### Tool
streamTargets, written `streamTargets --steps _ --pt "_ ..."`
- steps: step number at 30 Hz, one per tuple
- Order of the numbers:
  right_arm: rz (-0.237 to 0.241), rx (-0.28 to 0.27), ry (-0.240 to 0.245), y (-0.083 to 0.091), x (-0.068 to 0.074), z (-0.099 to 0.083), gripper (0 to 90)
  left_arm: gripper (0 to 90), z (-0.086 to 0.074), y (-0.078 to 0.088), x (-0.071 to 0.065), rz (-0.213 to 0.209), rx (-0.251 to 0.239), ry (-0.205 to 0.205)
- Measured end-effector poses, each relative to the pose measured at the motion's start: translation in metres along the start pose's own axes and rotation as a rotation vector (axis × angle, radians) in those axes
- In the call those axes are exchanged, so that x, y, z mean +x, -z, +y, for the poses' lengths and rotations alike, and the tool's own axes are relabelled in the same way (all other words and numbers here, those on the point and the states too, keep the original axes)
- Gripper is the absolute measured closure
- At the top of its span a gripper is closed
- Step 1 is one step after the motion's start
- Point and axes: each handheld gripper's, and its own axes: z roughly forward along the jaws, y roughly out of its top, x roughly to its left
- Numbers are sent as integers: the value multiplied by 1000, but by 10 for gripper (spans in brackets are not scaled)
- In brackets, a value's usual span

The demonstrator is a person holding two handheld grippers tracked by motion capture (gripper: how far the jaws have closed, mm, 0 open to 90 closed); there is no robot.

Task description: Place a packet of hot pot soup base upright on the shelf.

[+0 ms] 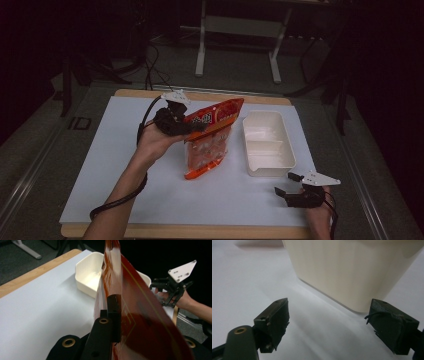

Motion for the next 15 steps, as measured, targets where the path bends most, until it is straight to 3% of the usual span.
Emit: streamTargets --steps 15 --pt "6 5 0 -1 -1 0 169 900 20 -5 -6 -6 -4 -13"
